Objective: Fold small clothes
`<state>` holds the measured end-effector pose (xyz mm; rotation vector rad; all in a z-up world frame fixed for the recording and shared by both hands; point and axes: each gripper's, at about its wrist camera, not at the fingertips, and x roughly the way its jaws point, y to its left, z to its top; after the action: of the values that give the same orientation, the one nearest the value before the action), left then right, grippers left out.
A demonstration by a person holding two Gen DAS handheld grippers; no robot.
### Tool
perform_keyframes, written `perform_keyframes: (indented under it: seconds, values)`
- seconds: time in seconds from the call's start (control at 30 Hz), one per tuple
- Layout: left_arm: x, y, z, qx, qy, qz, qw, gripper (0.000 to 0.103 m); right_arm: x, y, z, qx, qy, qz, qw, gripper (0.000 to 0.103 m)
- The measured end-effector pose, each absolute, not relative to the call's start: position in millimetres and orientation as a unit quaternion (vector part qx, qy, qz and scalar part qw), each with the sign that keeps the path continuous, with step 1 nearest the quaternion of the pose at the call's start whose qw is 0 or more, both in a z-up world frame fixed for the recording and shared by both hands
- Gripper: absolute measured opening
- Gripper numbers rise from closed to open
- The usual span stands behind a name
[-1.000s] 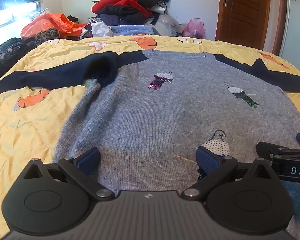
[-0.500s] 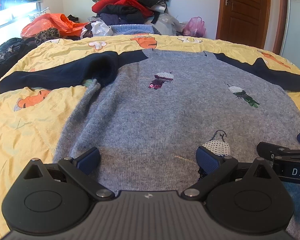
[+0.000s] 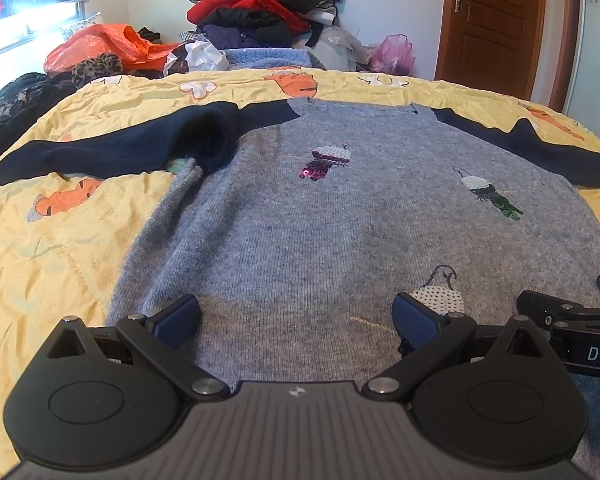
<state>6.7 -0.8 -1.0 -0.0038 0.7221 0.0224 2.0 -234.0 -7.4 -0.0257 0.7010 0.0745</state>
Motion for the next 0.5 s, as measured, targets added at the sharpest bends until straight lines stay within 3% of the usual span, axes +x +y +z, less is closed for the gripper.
perform_keyframes:
  seconds: [0.3, 0.5]
  values:
    - [4.7, -0.9, -1.1, 0.0, 0.351, 0.012, 0.936, 0.103, 13.2, -243.2, -2.1, -0.02, 0.345, 0.08, 0.935, 0.103]
    - [2.7, -3.6, -0.7, 0.004, 0.349, 0.016, 0.937, 0.103, 46.6, -305.3, 24.1, 0.019, 0.307, 0.086, 0.948, 0.103]
